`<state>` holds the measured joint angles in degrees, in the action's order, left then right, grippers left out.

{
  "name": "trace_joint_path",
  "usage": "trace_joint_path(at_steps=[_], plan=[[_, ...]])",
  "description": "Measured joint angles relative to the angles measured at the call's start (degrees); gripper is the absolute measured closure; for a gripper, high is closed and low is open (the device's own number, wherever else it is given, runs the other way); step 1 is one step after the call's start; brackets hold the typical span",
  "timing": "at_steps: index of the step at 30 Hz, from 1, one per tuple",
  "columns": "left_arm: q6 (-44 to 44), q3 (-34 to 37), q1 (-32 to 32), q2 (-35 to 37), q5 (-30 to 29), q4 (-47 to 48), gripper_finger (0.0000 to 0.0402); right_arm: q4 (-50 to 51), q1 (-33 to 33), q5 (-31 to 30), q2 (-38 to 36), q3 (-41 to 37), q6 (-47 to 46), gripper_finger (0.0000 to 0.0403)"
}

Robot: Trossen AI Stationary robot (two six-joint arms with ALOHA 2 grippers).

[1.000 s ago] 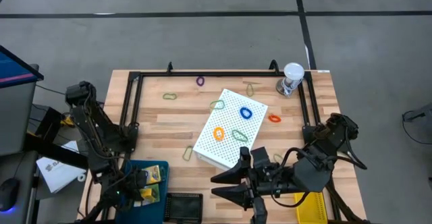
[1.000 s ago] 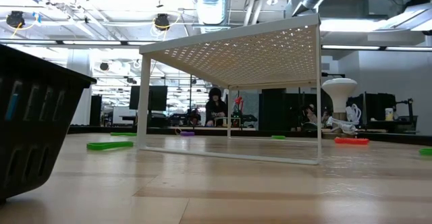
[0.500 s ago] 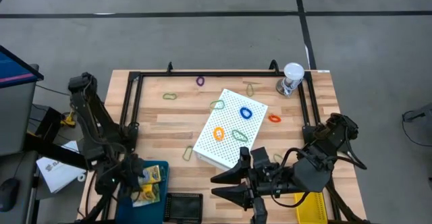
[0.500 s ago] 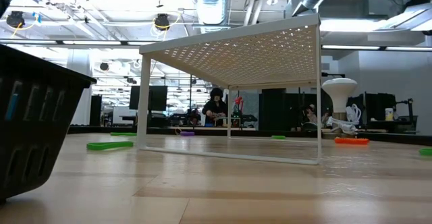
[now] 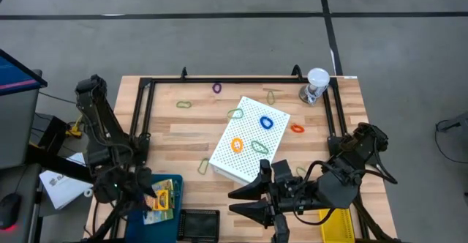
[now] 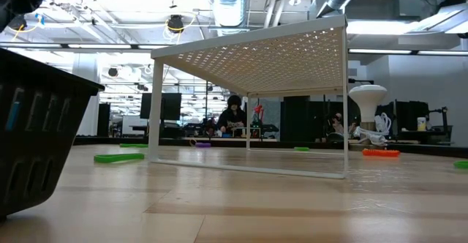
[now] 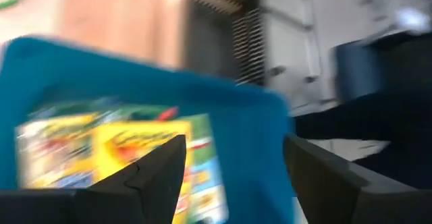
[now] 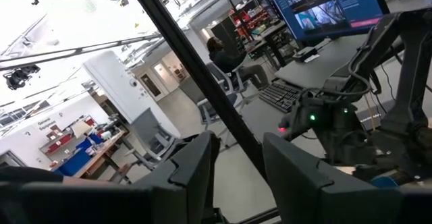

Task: Pick & Place Office Desk Supplies
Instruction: Put the green spring keychain into the yellow bin

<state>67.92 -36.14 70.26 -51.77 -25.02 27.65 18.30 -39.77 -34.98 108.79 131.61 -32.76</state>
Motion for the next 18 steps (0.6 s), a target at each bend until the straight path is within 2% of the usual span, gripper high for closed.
trace_joint_path(at_steps=[3, 9, 13, 18], plan=[[-4.8, 0.0, 0.0, 0.0, -1.0, -10.3, 0.0164, 0.1, 0.0, 0.0, 0.0, 0.0, 0.6, 0.0269], [-17.8, 0.0, -2.1, 0.0, -8.5, -29.1, 0.0163, 3.8, 0.0, -0.9, 0.0, 0.0, 0.9, 0.0269], [-23.1, -0.2, -6.8, 0.0, -10.8, -32.1, 0.0163, 14.0, 0.2, -1.0, 0.0, 0.0, -6.4, 0.0269], [-26.0, -0.2, -12.8, 0.9, -8.3, -31.9, 0.0163, 29.6, 0.2, -1.0, 0.0, 0.0, -19.7, 0.0269]])
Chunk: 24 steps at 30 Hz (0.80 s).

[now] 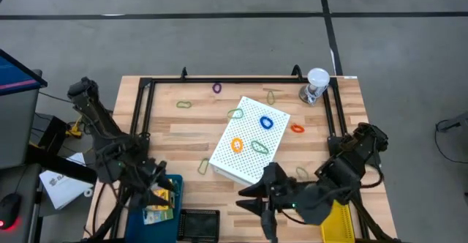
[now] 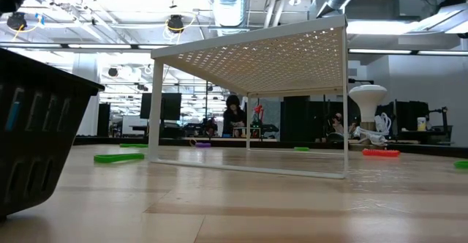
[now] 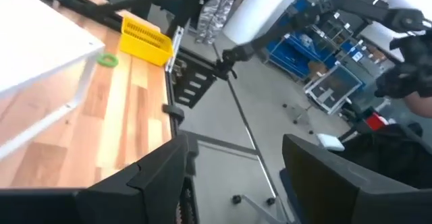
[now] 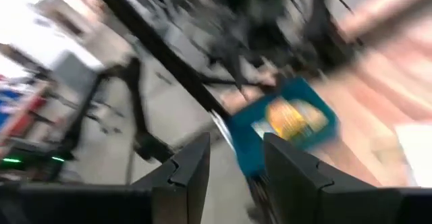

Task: Pick & Place Office Desk Supplies
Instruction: Put the green spring keychain into the yellow bin

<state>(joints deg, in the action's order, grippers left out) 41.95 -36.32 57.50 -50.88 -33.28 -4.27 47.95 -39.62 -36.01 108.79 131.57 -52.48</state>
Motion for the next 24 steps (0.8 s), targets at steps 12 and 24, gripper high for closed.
trace_joint_path(at_steps=[12, 24], plan=[[-4.2, 0.0, -3.0, 8.9, 0.5, 2.2, 0.0163, 28.8, -7.7, 11.4, 0.2, -0.3, -33.2, 0.0269], [-5.7, 0.0, -2.9, 12.8, 0.2, 1.7, 0.0163, 42.1, -17.6, 14.1, 6.3, -0.7, -55.9, 0.0267]])
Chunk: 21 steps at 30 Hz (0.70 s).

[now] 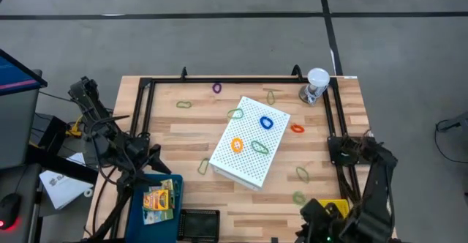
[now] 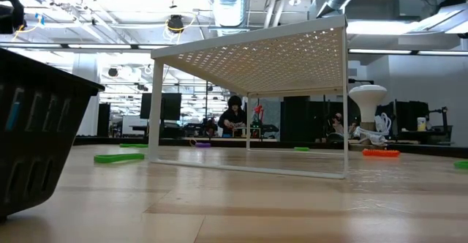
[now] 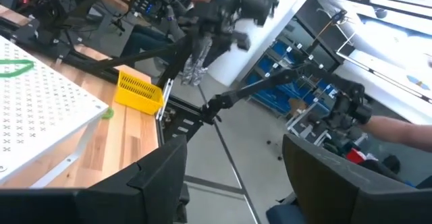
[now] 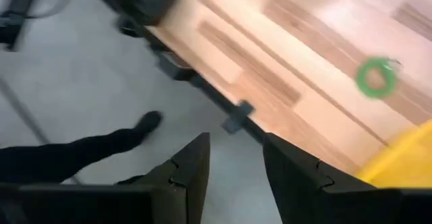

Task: Pick & Place Office Desk Supplies
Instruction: Put the green spring keychain into the yellow bin

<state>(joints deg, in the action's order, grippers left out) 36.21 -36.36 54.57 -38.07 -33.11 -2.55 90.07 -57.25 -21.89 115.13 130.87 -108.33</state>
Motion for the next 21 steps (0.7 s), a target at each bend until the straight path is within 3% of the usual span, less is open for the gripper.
trace_joint_path(at_steps=[7, 14, 21], plan=[[0.0, 0.0, 0.0, -0.2, -2.8, -0.2, 0.0163, -0.1, 4.0, 5.7, 4.2, -4.8, -4.1, 0.0236], [0.1, 0.0, 0.0, -0.2, -3.6, -4.5, 0.0163, 0.0, 10.2, 18.9, 2.7, -17.1, -6.3, 0.0177], [0.2, 0.0, 0.0, -0.2, -4.1, -7.2, 0.0163, -7.4, 10.0, 19.5, -3.0, -30.1, -5.5, 0.0173]])
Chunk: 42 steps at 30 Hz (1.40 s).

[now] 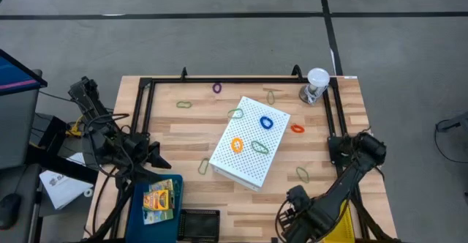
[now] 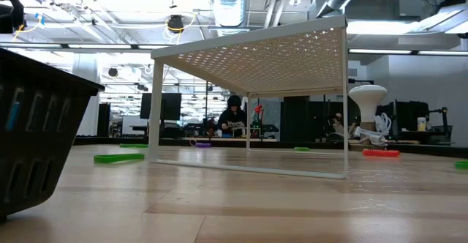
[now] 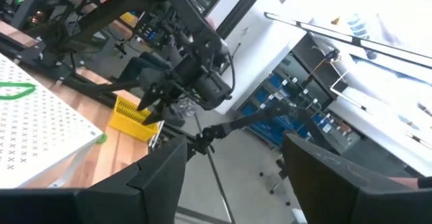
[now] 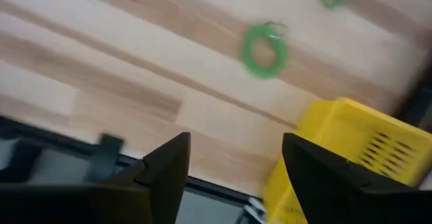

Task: Pick & Place Office Desk Supplies
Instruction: Put the green spring keychain into the yellow bin

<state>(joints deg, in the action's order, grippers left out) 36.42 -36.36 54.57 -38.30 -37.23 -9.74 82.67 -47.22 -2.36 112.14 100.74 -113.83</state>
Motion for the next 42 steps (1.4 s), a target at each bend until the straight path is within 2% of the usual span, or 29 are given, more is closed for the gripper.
trace_joint_path(at_steps=[3, 10, 18, 21, 31, 37, 42], plan=[[0.0, 0.0, 0.0, 0.0, -0.6, -0.7, 0.0163, -7.8, 0.5, -2.1, -2.0, -5.5, 1.2, 0.0191], [1.9, 0.0, 0.0, -0.2, -2.1, -1.1, 0.0163, -19.3, 2.7, -1.8, -5.7, -18.6, 0.6, 0.0238], [3.5, 0.0, 0.0, -1.9, -2.3, -2.2, 0.0163, -33.4, 1.5, -1.7, -10.1, -32.8, -3.8, 0.0239], [3.5, 0.0, 0.0, -2.8, -2.3, -2.8, 0.0163, -35.9, 1.0, -1.8, -11.0, -35.3, -4.7, 0.024], [4.6, 0.0, 0.0, -3.8, -2.2, -3.4, 0.0163, -31.5, 3.0, -1.6, -10.5, -35.8, -0.7, 0.0266], [4.6, 0.0, 0.0, -3.8, -2.2, -3.8, 0.0163, -39.8, 4.7, -0.5, -10.5, -40.7, 0.7, 0.027], [4.6, 0.0, 0.0, -3.8, -2.2, -4.7, 0.0172, -44.7, 3.9, -0.4, -10.6, -44.1, -1.7, 0.027]])
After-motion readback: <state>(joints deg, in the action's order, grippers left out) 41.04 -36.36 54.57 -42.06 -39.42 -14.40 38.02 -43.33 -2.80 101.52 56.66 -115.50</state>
